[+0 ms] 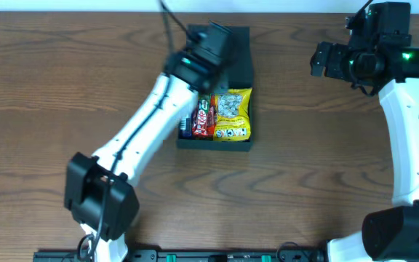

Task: Pack container
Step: 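Carry the Eclipse tin into the box and release it, then swing the box lid closed with both grippers pushing it forward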

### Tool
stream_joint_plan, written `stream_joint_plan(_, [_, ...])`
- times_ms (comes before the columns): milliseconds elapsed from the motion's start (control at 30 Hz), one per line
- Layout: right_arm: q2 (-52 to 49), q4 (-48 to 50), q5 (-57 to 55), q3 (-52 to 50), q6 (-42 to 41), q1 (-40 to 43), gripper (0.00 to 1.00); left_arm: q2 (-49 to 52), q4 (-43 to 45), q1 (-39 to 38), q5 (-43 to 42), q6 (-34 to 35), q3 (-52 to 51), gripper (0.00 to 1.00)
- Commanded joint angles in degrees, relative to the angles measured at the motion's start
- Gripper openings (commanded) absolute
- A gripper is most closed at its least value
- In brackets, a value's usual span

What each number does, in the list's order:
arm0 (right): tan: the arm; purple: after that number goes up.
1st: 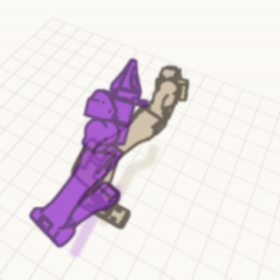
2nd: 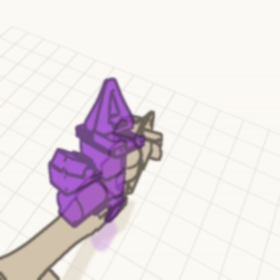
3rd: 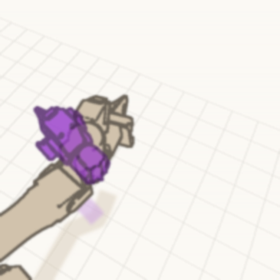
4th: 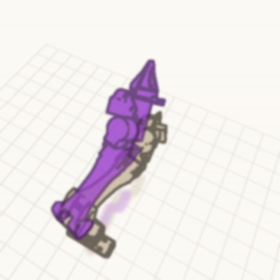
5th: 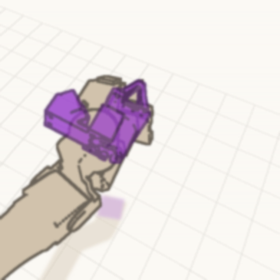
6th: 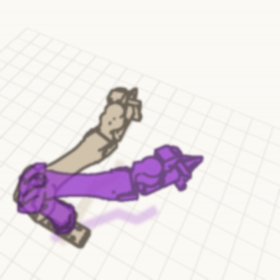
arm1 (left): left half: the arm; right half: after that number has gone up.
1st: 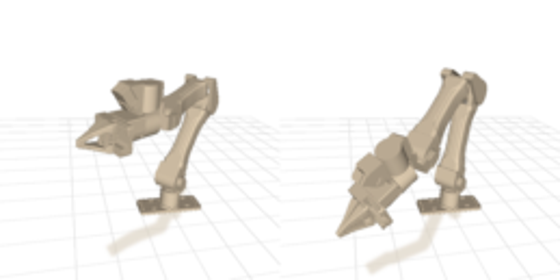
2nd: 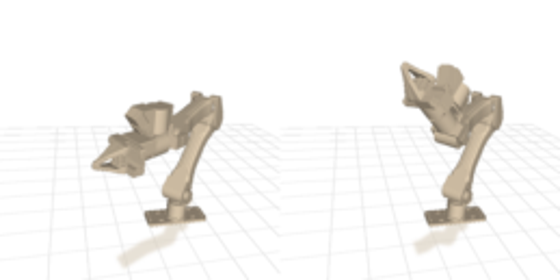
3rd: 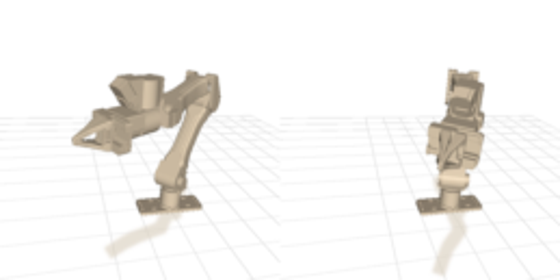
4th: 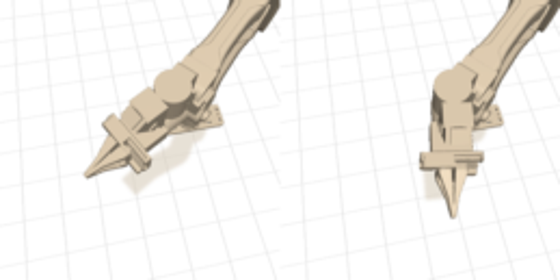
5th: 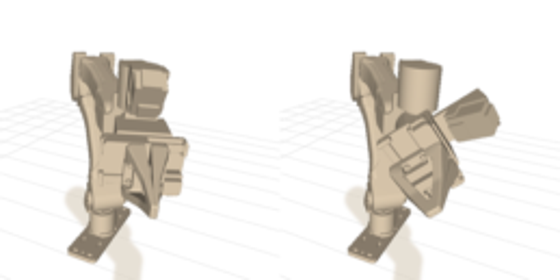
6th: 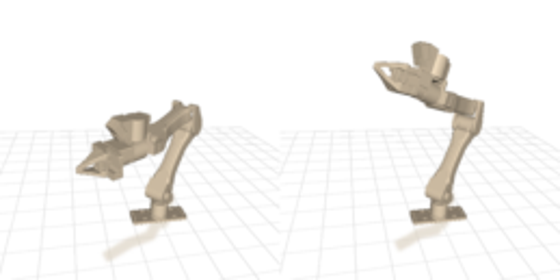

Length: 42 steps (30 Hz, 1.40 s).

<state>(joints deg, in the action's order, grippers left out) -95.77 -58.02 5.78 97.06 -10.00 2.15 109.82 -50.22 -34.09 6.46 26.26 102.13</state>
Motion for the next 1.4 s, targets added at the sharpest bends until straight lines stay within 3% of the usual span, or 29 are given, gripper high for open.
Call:
stream_joint_plan(0, [-0.1,0.0,0.3,0.1,0.6,0.5,0.99,1.5,-0.7,-1.6,0.2,-1.6,-0.5,0.24])
stream_joint_plan(233, [-0.1,-0.7,0.3,0.1,0.7,0.5,0.99,2.7,-1.0,-2.0,-6.4,-1.4,-3.3,0.25])
stream_joint_plan(300, [-0.1,-1.1,0.3,0.1,0.7,0.5,1.0,2.7,-1.0,-2.0,-6.5,-1.4,-3.4,0.29])
stream_joint_plan(333, [-0.1,-1.2,0.3,0.1,0.7,0.5,0.99,2.7,-1.0,-2.0,-6.6,-1.4,-3.4,0.49])
stream_joint_plan(367, [-0.1,-1.3,0.3,0.1,0.7,0.5,0.99,2.7,-1.0,-2.0,-6.8,-1.4,-3.4,0.62])
stream_joint_plan(433, [-0.1,-1.5,0.3,0.1,0.7,0.5,0.99,2.7,-1.0,-1.9,-7.5,-1.5,-3.4,0.72])
stream_joint_plan(700, [-0.2,-1.6,0.3,0.1,0.6,0.4,0.99,2.5,-0.7,-1.2,-5.9,-3.4,-2.7,0.73])
stream_joint_plan(900, [-1.1,0.3,1.6,-1.5,0.7,0.3,0.99,2.5,3.1,5.2,-4.6,-3.3,-2.3,0.74])
stream_joint_plan(933, [-1.3,1.2,3.4,-2.3,1.1,0.1,0.96,2.5,4.0,7.1,-5.0,-3.3,-2.3,0.74])
stream_joint_plan(967, [-1.4,2.2,5.7,-3.1,1.6,0.0,0.84,2.5,4.9,8.7,-5.8,-3.3,-2.3,0.66])
stream_joint_plan(1033, [-1.7,5.1,10.1,-5.3,2.6,-0.4,0.45,2.6,6.8,12.7,-8.7,-3.4,-2.3,0.45])
stream_joint_plan(1100, [-1.7,9.4,11.1,-8.7,1.4,-1.0,0.02,2.6,8.9,17.4,-12.4,-3.5,-2.3,0.08])
stream_joint_plan(1200, [-1.7,12.0,9.2,-12.1,-2.9,-1.0,0.01,2.6,8.2,21.6,-14.0,-6.2,-2.3,0.06])
stream_joint_plan(1367, [-1.7,10.3,10.7,-13.9,-2.8,-1.1,0.04,2.6,2.8,25.0,-15.0,-14.5,-2.3,0.06])
